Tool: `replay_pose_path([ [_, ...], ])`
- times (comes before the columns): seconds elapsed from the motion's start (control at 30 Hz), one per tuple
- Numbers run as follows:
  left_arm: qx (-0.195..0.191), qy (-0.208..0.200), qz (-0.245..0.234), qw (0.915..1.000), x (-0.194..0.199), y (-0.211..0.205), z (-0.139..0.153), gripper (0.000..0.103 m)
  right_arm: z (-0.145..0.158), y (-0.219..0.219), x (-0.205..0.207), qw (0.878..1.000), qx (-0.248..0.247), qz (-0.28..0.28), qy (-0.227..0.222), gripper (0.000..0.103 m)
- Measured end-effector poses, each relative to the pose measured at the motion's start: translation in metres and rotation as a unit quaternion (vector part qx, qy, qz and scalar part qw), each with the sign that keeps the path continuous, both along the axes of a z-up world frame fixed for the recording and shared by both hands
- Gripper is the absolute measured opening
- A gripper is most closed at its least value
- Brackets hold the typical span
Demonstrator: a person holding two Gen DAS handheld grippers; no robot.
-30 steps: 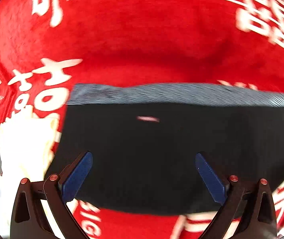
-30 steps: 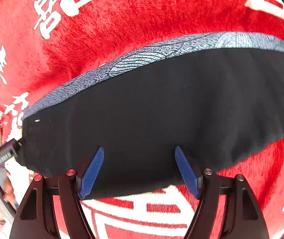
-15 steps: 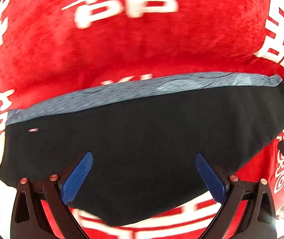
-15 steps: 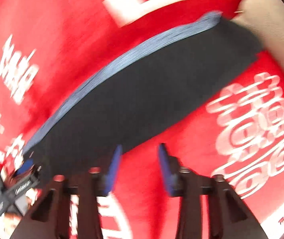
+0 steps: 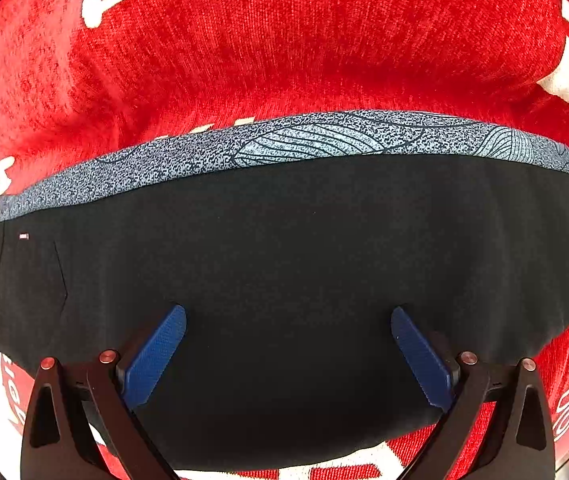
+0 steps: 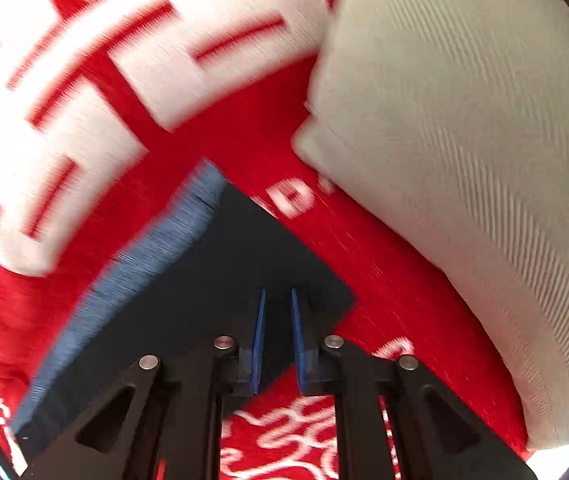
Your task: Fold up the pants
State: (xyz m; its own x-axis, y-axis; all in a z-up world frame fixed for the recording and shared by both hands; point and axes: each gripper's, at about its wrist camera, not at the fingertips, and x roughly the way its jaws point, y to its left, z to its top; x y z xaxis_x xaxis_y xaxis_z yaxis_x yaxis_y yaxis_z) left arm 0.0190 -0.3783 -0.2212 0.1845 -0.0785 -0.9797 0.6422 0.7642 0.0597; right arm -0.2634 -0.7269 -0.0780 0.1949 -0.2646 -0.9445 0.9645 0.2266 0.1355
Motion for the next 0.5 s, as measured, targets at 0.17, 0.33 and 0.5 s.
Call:
replay_pose_path([
  [0.17,0.010,-0.012,0.000,0.9999,-0.005,-0.003,0.000,0.103,-0.012,-0.022,0.052,0.997,0.017,0.065,-0.028,0.018],
  [0.33,0.011,-0.013,0.007,0.9998,-0.009,-0.003,0.001,0.103,-0.038,-0.044,0.032,0.997,0.055,0.008,-0.052,0.015],
  [0.5,0.018,-0.013,0.006,0.9997,-0.004,-0.007,-0.001,0.103,-0.008,-0.043,0.020,0.999,0.033,0.011,-0.032,0.024],
])
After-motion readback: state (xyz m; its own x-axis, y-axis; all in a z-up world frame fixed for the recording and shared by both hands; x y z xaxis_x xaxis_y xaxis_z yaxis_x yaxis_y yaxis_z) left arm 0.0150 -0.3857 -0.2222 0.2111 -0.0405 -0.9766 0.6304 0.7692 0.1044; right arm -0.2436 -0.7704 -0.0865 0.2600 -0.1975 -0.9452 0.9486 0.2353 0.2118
